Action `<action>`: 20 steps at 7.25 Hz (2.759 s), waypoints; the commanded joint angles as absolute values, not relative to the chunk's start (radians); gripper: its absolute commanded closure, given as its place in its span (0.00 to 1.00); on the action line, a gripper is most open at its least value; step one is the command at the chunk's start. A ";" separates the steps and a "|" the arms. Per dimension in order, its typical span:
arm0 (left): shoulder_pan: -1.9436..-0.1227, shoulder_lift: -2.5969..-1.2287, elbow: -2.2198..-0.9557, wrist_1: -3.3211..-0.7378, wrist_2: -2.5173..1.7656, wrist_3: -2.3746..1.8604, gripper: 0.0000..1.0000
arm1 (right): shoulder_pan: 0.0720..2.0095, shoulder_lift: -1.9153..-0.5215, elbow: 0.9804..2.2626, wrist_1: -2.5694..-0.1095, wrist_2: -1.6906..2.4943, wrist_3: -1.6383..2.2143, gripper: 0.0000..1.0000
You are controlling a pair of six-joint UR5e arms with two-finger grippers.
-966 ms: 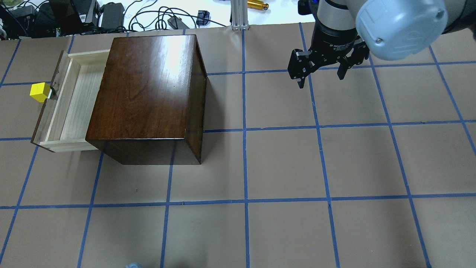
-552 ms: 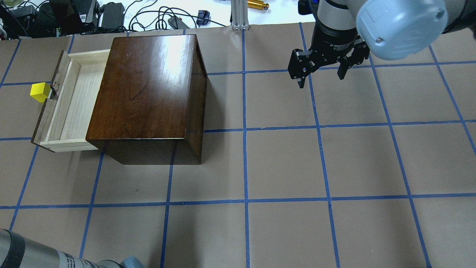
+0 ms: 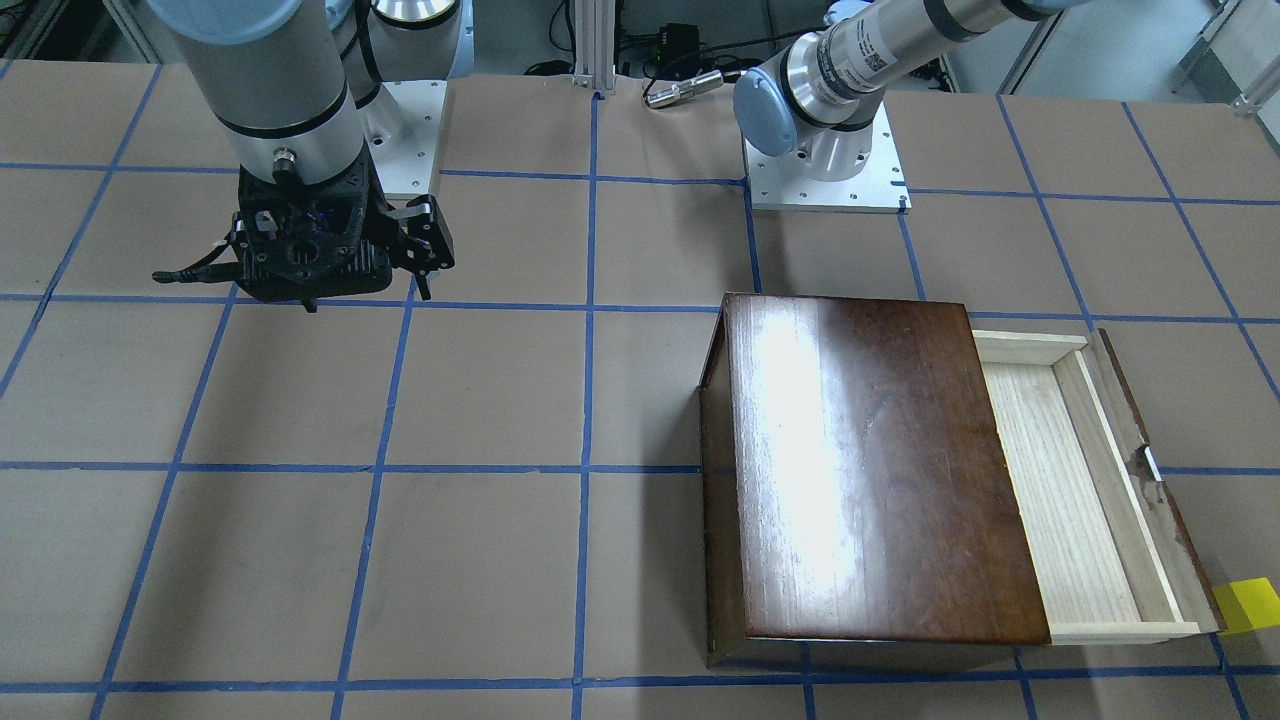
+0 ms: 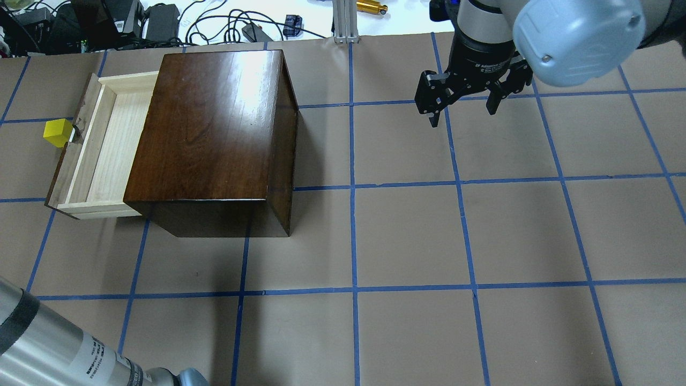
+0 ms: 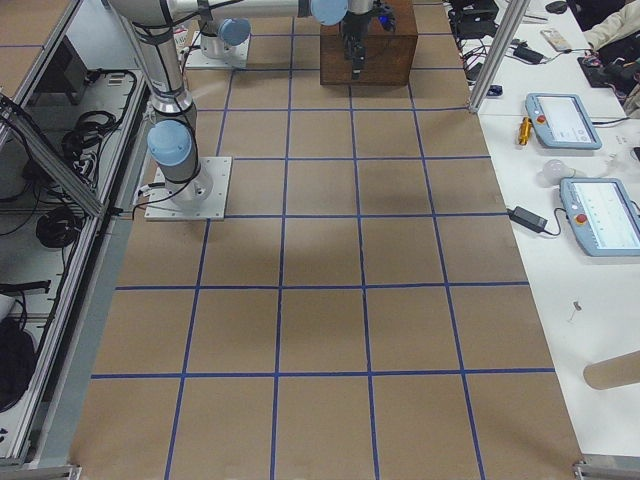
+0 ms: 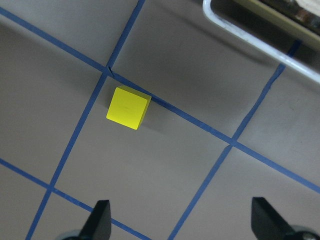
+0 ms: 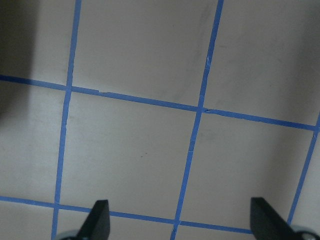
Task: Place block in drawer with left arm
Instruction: 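Move the left gripper over the yellow cube beside the drawer, then lower the left gripper and grasp the yellow cube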
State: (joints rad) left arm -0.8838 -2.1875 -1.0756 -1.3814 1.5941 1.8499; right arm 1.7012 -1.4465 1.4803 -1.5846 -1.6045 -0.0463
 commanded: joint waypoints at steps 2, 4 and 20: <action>-0.900 -2.316 -1.014 -1.331 1.583 1.948 0.00 | 1.701 -1.447 1.480 -1.585 -1.605 -0.048 0.00; -0.907 -2.359 -1.008 -1.322 1.551 2.008 0.00 | 1.701 -1.447 1.480 -1.585 -1.605 -0.048 0.00; -0.930 -2.499 -1.014 -1.221 1.539 2.043 0.00 | 1.701 -1.447 1.480 -1.585 -1.605 -0.046 0.00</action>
